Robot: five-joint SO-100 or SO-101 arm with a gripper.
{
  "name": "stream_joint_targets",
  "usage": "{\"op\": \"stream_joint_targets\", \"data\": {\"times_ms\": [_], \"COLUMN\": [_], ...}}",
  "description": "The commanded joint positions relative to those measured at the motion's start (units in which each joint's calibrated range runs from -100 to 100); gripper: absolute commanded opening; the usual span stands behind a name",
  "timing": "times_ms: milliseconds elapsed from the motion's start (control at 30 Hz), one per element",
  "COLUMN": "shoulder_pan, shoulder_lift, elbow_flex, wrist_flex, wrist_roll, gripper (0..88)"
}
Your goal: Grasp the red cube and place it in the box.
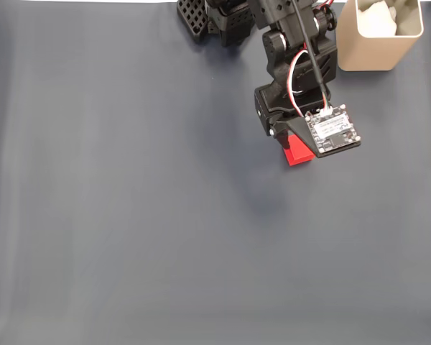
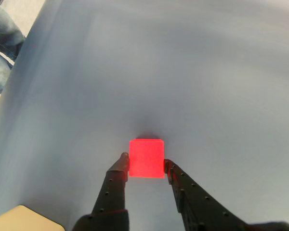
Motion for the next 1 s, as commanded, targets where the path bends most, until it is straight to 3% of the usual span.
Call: {"op": "stream_joint_targets", "data": {"times_ms": [0,967], "shoulder_pan": [-0.31,-0.81], "shoulder_lift": [-0.19,-7.46], "elbow_flex": [-3.32,-10.16], "wrist_flex": [0.83,12.08], "wrist_roll": [0.49,3.08], "gripper": [8.8,3.6]}}
